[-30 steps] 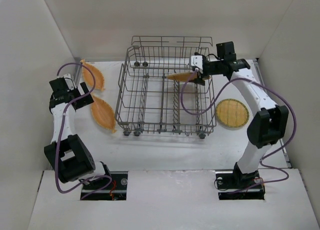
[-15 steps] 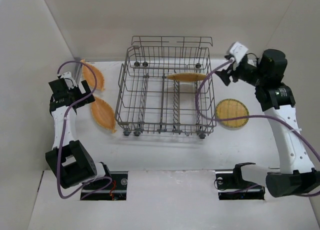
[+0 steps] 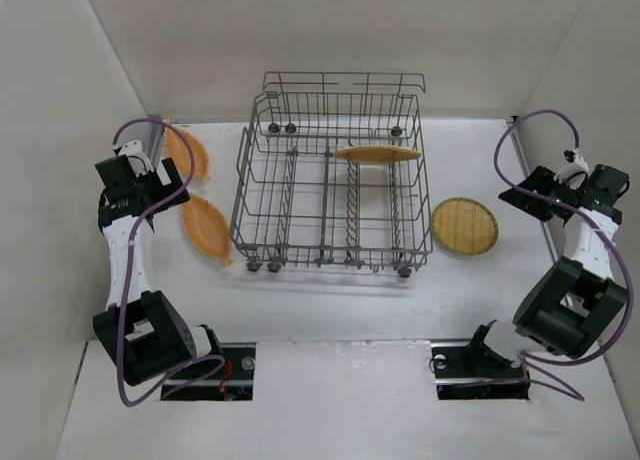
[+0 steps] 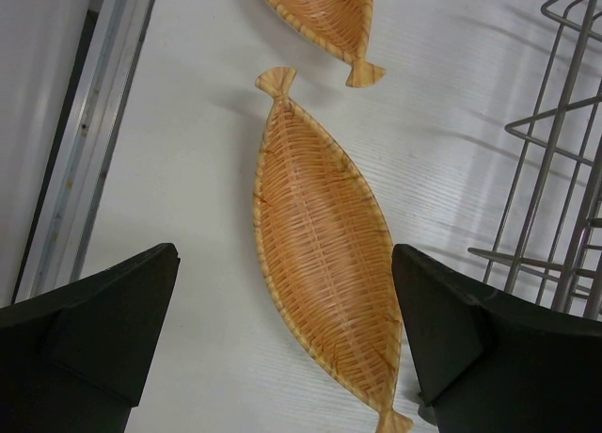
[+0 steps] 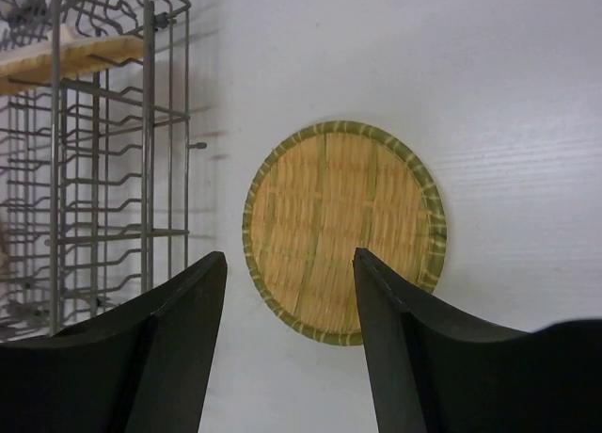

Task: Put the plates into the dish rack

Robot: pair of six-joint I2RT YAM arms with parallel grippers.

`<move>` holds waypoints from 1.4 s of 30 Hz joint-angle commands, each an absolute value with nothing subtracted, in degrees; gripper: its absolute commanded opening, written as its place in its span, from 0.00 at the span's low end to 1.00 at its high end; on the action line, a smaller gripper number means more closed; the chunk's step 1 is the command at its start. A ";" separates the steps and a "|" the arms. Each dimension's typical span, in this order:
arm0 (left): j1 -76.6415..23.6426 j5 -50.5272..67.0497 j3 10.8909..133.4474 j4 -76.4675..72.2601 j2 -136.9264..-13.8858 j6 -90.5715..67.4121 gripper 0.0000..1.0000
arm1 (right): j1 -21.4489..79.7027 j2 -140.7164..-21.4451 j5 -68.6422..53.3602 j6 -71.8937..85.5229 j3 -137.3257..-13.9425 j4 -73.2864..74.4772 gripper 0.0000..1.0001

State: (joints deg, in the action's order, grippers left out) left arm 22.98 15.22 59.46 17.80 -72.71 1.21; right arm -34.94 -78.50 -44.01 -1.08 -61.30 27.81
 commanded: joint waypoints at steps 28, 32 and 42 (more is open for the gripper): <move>23.42 14.41 63.28 17.67 -73.65 1.85 1.00 | -37.84 -109.41 -45.27 -13.44 -81.73 50.08 0.57; 23.34 14.41 63.98 17.49 -74.53 1.85 1.00 | -37.57 -111.88 -44.30 -16.52 -83.76 55.01 0.56; 22.28 14.41 64.69 17.31 -75.32 1.85 1.00 | -37.84 -119.35 -42.63 -23.81 -93.68 67.75 0.57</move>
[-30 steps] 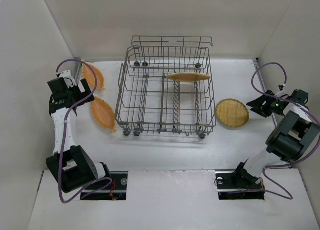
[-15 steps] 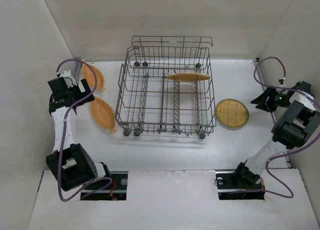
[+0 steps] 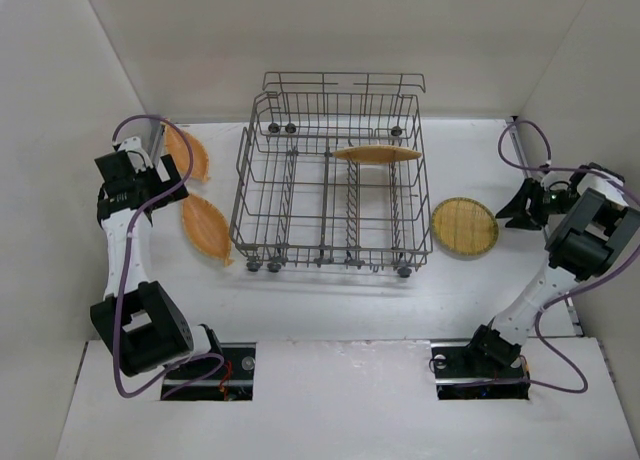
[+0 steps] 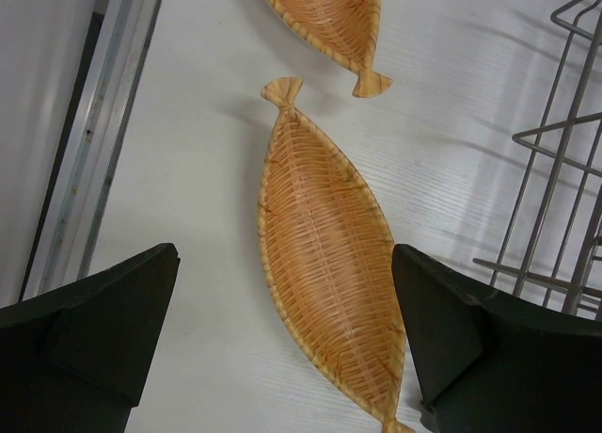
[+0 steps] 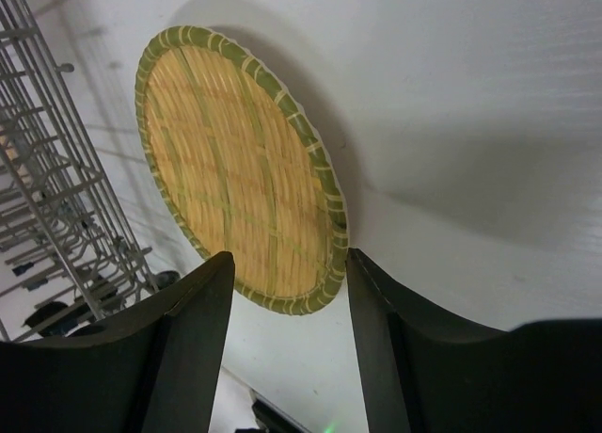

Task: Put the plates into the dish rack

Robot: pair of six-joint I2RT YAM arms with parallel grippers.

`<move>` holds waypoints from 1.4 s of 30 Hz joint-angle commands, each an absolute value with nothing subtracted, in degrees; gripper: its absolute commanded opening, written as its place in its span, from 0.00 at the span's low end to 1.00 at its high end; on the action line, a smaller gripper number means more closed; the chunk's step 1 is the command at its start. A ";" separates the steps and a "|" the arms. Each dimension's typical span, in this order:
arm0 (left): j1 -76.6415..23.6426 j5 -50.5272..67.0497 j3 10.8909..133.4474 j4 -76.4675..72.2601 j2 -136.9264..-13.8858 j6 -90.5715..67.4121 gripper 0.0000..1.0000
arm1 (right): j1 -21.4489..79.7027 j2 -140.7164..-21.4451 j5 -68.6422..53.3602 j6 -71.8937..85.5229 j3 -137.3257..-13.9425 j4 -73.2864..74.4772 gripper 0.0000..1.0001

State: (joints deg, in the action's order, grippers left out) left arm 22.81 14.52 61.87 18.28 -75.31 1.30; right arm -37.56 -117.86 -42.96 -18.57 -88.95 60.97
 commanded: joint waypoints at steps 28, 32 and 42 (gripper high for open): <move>17.36 12.48 70.13 18.37 -79.45 1.85 1.00 | -34.06 -134.11 -40.95 -43.59 -109.59 81.20 0.57; 17.01 11.95 70.84 18.37 -80.42 1.85 1.00 | -33.71 -136.75 -41.39 -45.26 -112.06 84.37 0.56; 16.13 11.60 72.77 18.81 -82.26 2.55 1.00 | -31.60 -141.33 -43.42 -48.95 -116.80 90.96 0.53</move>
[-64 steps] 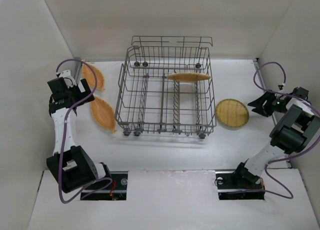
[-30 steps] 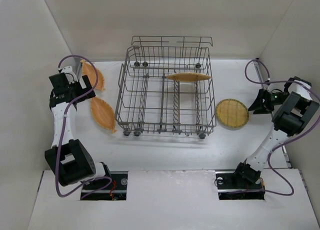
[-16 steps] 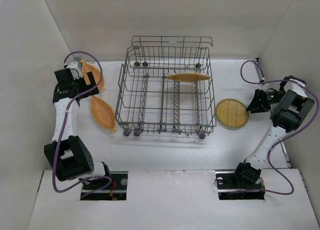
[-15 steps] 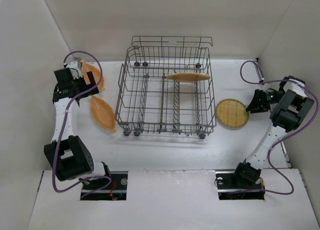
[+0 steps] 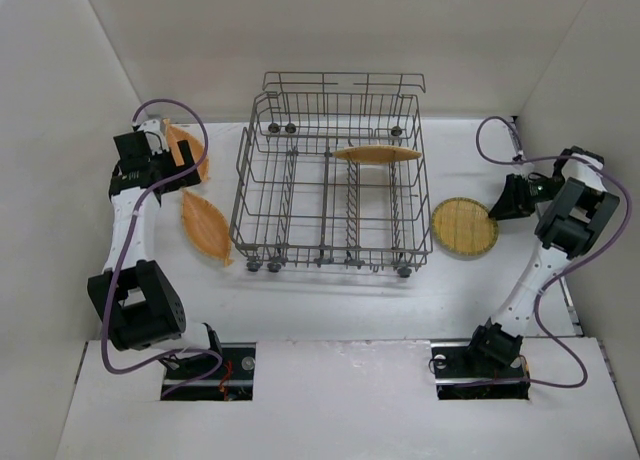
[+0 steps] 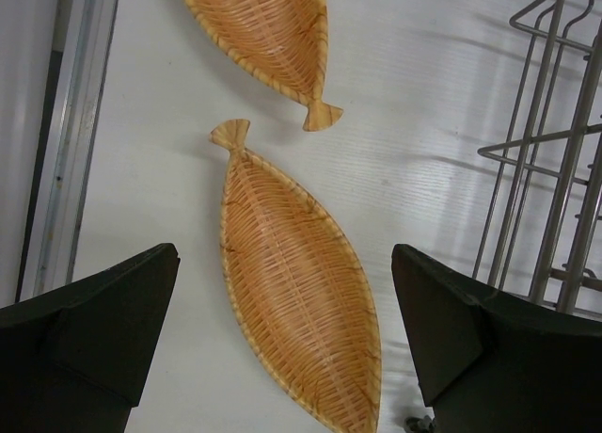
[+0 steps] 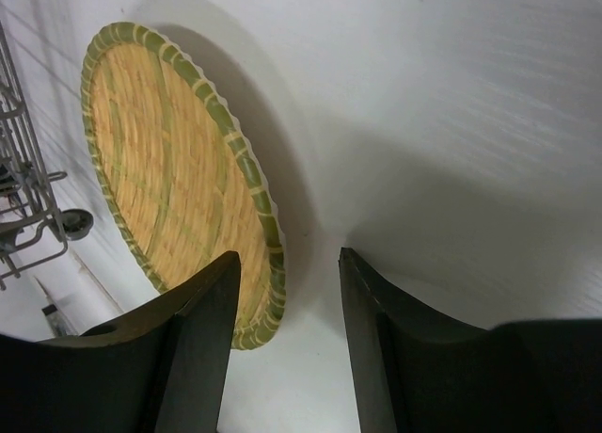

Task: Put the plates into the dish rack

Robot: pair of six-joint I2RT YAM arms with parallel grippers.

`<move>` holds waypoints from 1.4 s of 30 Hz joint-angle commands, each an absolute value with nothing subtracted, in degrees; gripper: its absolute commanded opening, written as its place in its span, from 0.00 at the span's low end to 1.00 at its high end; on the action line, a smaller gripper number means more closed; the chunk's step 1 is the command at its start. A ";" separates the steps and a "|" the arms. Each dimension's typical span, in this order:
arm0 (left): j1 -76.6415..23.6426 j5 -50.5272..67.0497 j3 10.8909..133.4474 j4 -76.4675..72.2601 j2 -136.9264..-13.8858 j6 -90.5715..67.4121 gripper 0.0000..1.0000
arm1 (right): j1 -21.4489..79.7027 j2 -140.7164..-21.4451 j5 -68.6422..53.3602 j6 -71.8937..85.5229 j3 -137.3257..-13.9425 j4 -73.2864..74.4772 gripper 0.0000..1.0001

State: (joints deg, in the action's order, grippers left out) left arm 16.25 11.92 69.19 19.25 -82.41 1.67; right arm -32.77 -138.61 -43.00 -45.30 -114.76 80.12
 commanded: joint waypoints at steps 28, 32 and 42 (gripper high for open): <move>17.27 11.95 73.48 18.46 -83.76 3.25 1.00 | -23.60 -144.41 -34.89 -52.99 -122.44 98.00 0.03; 17.27 12.30 73.30 18.02 -84.02 3.25 1.00 | -23.51 -139.32 -33.05 -55.29 -115.24 95.37 0.00; 15.60 12.74 70.05 14.86 -83.59 2.55 1.00 | -24.22 -124.29 -33.66 -51.16 -110.57 85.00 0.00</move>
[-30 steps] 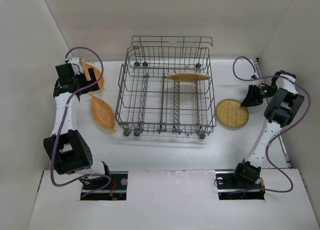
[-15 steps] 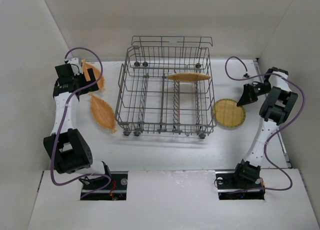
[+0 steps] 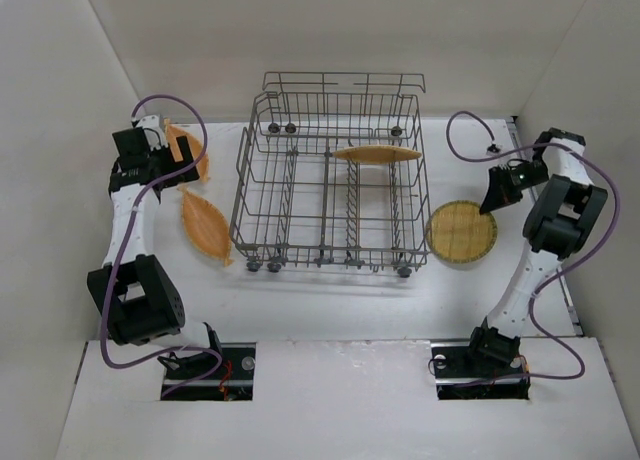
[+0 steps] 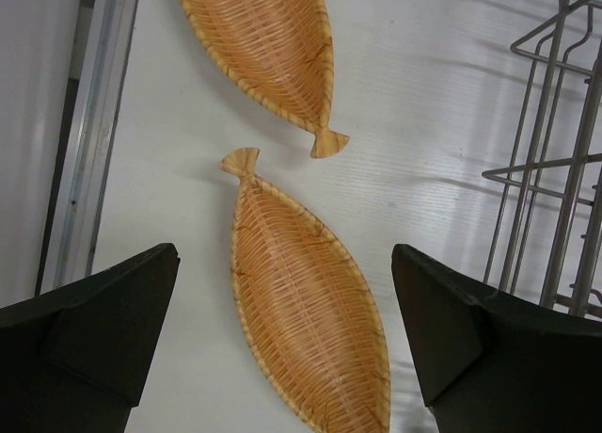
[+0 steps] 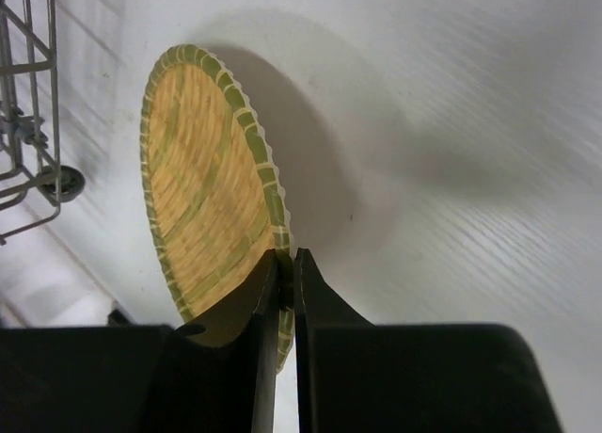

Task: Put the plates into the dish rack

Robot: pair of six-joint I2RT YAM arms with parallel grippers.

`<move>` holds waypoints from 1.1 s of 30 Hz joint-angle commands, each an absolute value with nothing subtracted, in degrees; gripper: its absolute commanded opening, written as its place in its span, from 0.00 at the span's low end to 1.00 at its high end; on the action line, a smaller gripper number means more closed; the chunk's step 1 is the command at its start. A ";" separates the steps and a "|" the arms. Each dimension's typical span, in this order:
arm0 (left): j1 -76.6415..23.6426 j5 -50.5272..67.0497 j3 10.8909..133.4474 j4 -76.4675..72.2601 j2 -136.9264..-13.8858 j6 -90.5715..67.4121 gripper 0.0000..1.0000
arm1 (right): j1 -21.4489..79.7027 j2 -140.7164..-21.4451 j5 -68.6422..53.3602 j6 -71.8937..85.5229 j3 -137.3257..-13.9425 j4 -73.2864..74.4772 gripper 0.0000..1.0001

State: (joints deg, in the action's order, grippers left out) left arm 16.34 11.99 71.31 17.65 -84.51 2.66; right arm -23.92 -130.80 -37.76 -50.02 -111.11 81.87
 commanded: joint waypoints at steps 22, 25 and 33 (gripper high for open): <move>12.97 11.43 61.79 12.92 -77.43 0.53 1.00 | -24.66 -84.22 -28.30 -40.09 -87.98 51.51 0.00; 12.97 8.89 60.47 12.83 -76.47 0.70 1.00 | -24.05 -77.28 -27.60 -37.19 -85.96 48.00 0.00; 13.05 3.00 57.05 10.99 -73.57 2.72 1.00 | -17.81 -67.15 -24.00 -34.63 -91.30 40.88 0.00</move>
